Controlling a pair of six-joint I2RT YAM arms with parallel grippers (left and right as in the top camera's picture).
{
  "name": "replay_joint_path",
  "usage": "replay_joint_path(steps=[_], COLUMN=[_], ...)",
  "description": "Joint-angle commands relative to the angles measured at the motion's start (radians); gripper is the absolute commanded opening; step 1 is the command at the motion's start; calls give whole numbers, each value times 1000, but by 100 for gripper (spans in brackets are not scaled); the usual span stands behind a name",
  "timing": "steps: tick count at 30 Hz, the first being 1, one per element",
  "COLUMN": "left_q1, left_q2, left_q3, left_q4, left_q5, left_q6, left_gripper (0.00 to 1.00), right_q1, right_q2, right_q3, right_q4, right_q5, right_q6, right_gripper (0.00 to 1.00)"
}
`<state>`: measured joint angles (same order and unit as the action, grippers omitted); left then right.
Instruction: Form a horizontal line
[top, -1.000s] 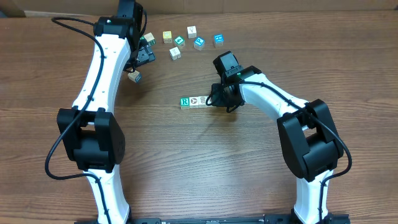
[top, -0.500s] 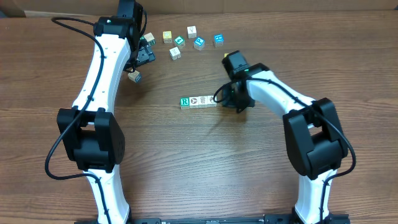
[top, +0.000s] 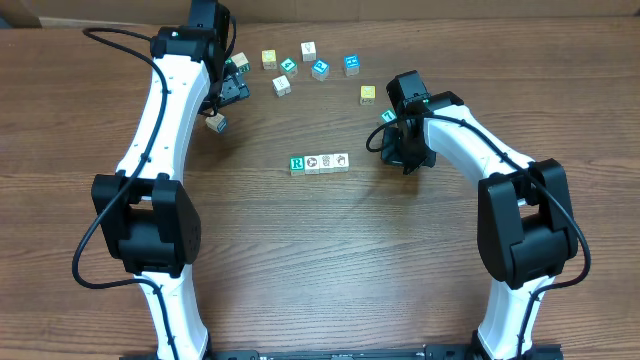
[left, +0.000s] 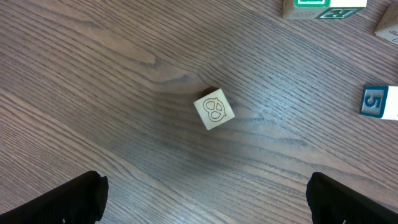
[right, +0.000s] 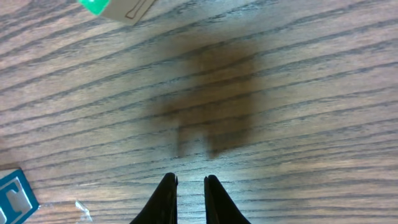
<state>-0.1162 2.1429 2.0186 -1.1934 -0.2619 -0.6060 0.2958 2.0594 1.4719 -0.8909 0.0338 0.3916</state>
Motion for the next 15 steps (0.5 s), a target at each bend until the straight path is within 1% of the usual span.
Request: replay_joint_path(steps=[1,7,12,15], left_q1=[-1,-1,-1,-1], left_q2=[-23,-23,-23,-23], left_q3=[19,19,19,19], left_q4=[-2,-2,-2,-2], left_q5=[4,4,4,4], left_q6=[8,8,8,8], left_gripper=[100,100,100,100], right_q1=[-5,-5,-5,-5], right_q2=[-36,-36,-36,-36], right_q3=[26,25,25,24], right_q4=[2,-2,-8,-16], right_q5=[11,11,72,77], right_q6=[-3,-3,-3,-2], right_gripper=[12,13,13,13])
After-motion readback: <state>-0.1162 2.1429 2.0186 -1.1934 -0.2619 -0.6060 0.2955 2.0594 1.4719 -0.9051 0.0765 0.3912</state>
